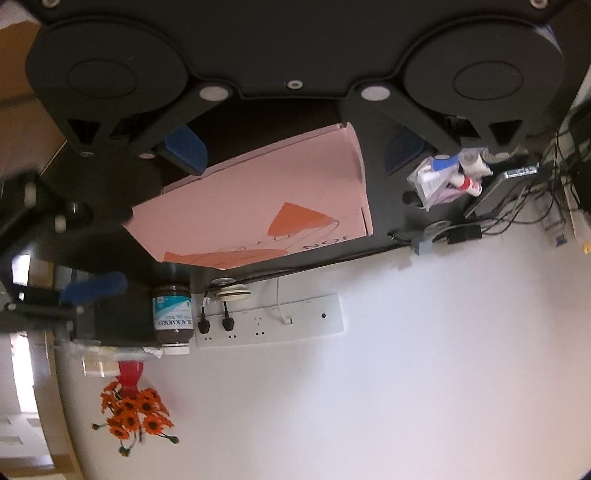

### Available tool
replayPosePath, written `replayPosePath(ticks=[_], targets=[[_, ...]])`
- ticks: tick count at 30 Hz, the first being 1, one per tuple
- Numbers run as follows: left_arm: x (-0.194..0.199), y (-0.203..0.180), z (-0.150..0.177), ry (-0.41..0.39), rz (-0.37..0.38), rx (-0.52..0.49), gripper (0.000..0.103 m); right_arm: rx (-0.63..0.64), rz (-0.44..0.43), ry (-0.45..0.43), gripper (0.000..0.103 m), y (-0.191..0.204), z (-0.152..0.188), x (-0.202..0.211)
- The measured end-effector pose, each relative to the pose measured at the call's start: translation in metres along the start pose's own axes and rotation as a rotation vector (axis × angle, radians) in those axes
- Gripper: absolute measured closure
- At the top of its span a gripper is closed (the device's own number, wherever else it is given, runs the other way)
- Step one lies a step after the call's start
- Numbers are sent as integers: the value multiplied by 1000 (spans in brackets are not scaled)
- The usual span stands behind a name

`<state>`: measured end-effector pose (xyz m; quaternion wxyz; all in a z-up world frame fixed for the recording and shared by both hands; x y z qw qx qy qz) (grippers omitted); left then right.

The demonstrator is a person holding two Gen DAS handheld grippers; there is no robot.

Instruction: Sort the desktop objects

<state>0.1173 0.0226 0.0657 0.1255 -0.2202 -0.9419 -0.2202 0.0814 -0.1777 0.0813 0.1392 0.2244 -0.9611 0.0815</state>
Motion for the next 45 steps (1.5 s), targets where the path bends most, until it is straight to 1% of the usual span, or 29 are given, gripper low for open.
replayPosePath(ticks=[2,3,4,6,7,9,10,11,12,14,17,19,23,25,27,30,33,38,45], targets=[[-4,-3,2,9,11,-15,0,254,42,16,33,23,9,-1],[-7,-5,3,12,17,-22,0,357,52,29,33,31,14,-2],[-9,-6,3,14,21,-27,0,426,62,44,33,36,19,-4],[-13,-9,3,14,26,-32,0,480,83,77,34,38,25,-11],[-14,-9,3,15,26,-31,0,476,97,85,34,36,26,-15],[-16,-8,3,15,27,-27,0,429,117,89,36,30,27,-20],[-16,-7,3,16,30,-25,0,391,119,86,40,26,26,-22],[-17,-7,4,18,34,-25,0,339,113,81,48,22,24,-24],[-18,-6,4,22,36,-27,0,287,107,80,52,18,23,-26],[-18,-5,5,30,38,-30,0,217,93,75,55,12,21,-29],[-15,-6,2,28,30,-36,0,157,70,65,63,9,19,-29],[-10,-7,-2,20,22,-41,0,90,52,55,63,5,14,-26],[0,-5,-15,-5,15,-42,0,-139,-15,25,63,-17,-4,-20],[5,-3,-21,-18,12,-38,0,-218,-44,9,63,-24,-12,-17],[9,-2,-24,-24,11,-32,0,-271,-67,-3,63,-29,-19,-13],[9,-4,-24,-18,11,-31,0,-304,-70,-8,63,-32,-23,-13],[7,-8,-18,0,17,-32,0,-301,-64,-1,63,-31,-20,-15],[0,-17,-7,41,38,-35,0,-290,-45,32,63,-28,-7,-24],[-9,-15,1,71,62,-2,0,-284,-34,69,63,-24,8,-29]])
Point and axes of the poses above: each gripper's, at about its wrist camera, not at the fingertips, and x roughly against the way its jaws point, y to its left, z to its underside, the point moved 2 cm from there along -x, roughly the way its jaws point, and after that the axes turned 12 degrees about -x, right-handed, at the moved point
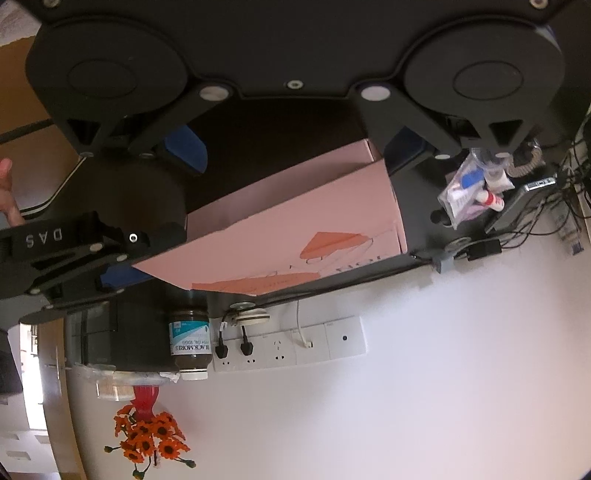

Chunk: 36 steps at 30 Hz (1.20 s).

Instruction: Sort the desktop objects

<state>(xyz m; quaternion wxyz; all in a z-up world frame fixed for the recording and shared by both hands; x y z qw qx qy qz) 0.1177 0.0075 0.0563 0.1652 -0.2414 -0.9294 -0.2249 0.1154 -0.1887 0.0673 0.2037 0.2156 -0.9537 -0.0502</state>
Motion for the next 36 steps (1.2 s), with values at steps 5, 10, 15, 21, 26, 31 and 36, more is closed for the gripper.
replayPosePath(ticks=[5,10,15,21,26,31,36], targets=[[-6,-1,4,14,7,16,0,-5,9,17,63,-1,8,-6],[-9,-2,5,17,7,21,0,-20,5,29,63,-5,10,-10],[-15,-2,8,43,20,23,0,-19,14,37,63,-6,13,-14],[-19,2,7,54,10,24,0,-65,9,34,63,-7,16,-16],[-25,8,5,77,-5,24,0,-99,-8,15,63,-6,18,-17],[-25,12,4,94,-4,24,0,-123,-19,39,63,-14,21,-21],[-9,16,12,94,-7,24,0,-100,-37,56,32,-28,21,-5]])
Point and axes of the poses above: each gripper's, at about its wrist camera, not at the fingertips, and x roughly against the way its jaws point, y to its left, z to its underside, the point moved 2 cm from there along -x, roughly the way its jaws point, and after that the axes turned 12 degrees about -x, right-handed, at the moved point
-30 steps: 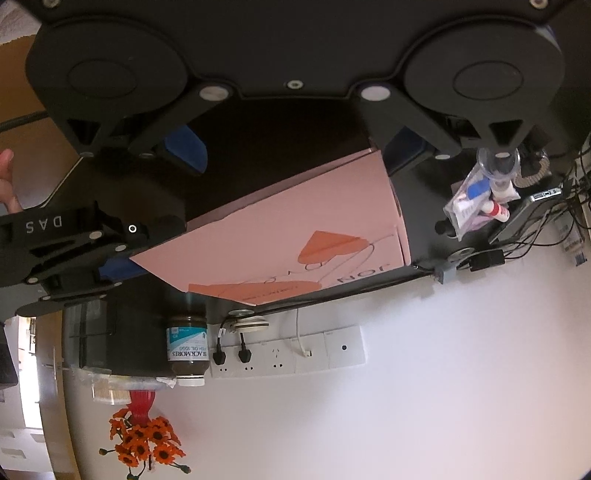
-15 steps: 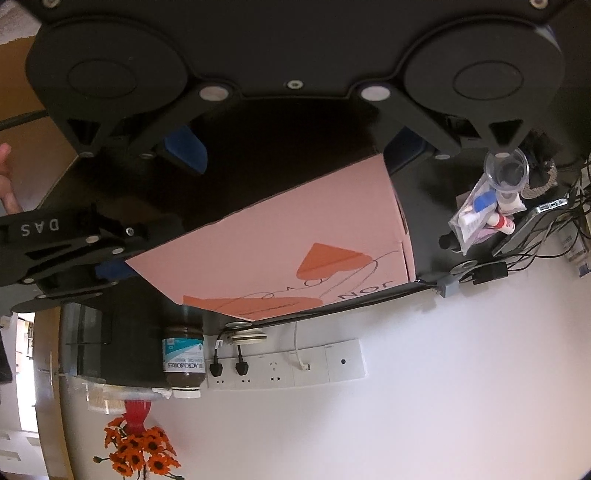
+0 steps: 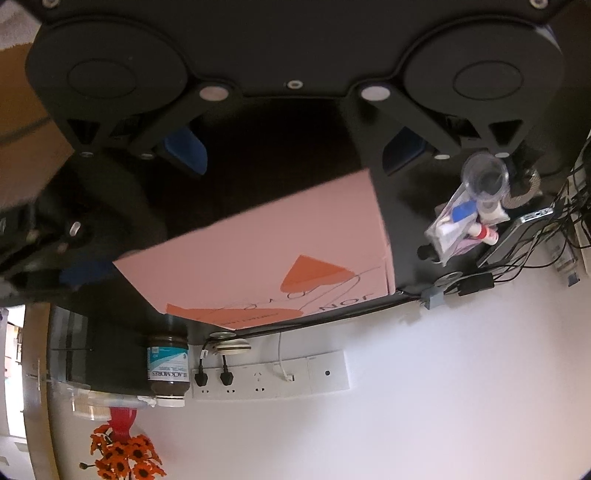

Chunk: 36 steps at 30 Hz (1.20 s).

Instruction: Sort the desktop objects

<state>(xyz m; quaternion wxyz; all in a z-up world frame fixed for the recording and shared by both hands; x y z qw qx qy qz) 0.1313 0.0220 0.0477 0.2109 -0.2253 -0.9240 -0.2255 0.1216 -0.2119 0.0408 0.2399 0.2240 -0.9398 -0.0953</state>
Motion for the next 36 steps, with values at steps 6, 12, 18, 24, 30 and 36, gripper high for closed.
replayPosePath(ticks=[6,12,18,24,30,36], targets=[[22,9,-4,-87,-9,3,0,-60,-95,-54,32,-21,-24,28],[10,31,-19,-126,47,112,0,-53,-194,-38,32,-22,-47,-2],[-6,44,-22,-122,70,147,0,-12,-240,34,32,-28,-56,-34],[-20,45,-17,-95,69,141,0,64,-226,69,36,-25,-53,-39],[-19,41,-18,-96,66,122,0,188,-129,144,56,-6,-46,-52],[-15,41,-21,-88,22,92,0,200,-82,188,87,-6,-41,-58]])
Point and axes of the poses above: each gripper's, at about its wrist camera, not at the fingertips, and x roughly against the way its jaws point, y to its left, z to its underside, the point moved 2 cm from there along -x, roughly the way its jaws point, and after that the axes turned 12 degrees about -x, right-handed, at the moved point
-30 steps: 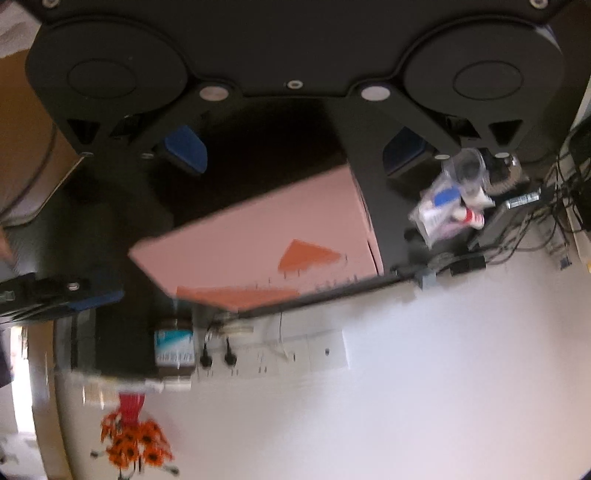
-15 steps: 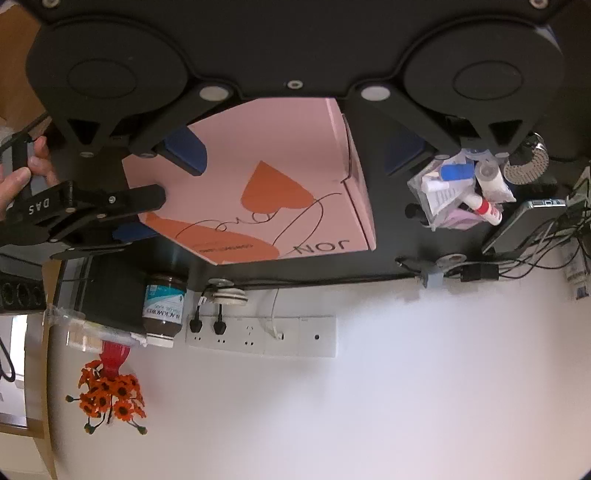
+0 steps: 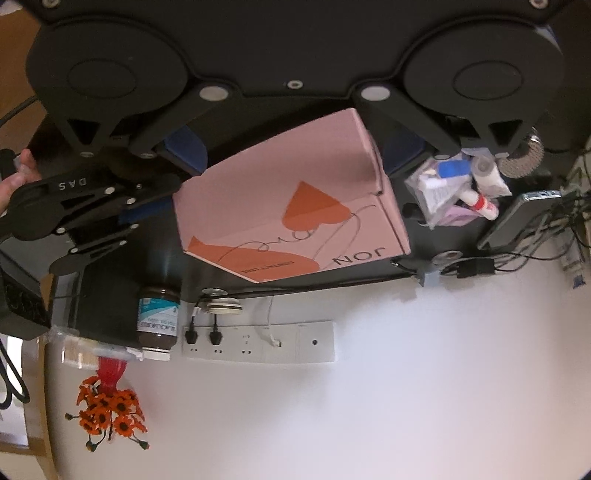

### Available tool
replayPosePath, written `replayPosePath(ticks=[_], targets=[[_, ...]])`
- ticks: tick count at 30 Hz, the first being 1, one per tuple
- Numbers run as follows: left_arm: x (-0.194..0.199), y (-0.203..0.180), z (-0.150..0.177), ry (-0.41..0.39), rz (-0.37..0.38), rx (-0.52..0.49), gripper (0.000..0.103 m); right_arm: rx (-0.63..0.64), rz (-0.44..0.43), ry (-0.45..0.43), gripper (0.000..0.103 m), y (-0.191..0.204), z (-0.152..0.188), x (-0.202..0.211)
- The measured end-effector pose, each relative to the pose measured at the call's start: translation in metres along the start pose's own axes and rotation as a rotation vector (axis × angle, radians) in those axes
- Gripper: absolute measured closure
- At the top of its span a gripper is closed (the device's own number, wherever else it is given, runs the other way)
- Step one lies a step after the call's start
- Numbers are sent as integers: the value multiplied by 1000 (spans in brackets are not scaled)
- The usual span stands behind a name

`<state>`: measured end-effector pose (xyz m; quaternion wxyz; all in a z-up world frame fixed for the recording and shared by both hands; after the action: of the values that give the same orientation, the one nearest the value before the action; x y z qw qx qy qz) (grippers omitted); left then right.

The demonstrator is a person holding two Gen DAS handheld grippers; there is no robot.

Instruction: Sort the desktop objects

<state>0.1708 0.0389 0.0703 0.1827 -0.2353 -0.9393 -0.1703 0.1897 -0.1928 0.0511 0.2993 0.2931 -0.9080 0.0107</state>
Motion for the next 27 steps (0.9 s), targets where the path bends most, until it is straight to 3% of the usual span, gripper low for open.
replayPosePath(ticks=[4,9,11,12,14,22,27], targets=[[-2,0,-4,29,-38,-74,0,-3,20,7,86,-2,3,2],[-5,-4,-7,52,-63,-262,0,52,35,-21,66,-1,2,14],[-7,-3,-8,44,-58,-307,0,84,38,-35,59,-1,-1,20],[-8,-3,-9,41,-55,-325,0,104,45,-41,49,0,-3,21],[-12,-2,-11,40,-57,-351,1,151,65,-49,43,2,-8,23],[-27,6,-10,69,-19,-348,5,256,26,-53,40,-2,-25,5],[-34,21,-8,91,26,-306,9,299,-23,-35,31,-5,-30,-15]])
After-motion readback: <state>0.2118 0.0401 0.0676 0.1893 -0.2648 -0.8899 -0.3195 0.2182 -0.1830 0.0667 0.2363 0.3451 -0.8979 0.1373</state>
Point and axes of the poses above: each gripper's, at about its wrist camera, not at the fingertips, and x roughly against the way its jaws point, y to its left, z to its underside, the point moved 2 cm from there along -x, roughly the way its jaws point, and after that the axes turned 12 degrees about -x, right-handed, at the moved point
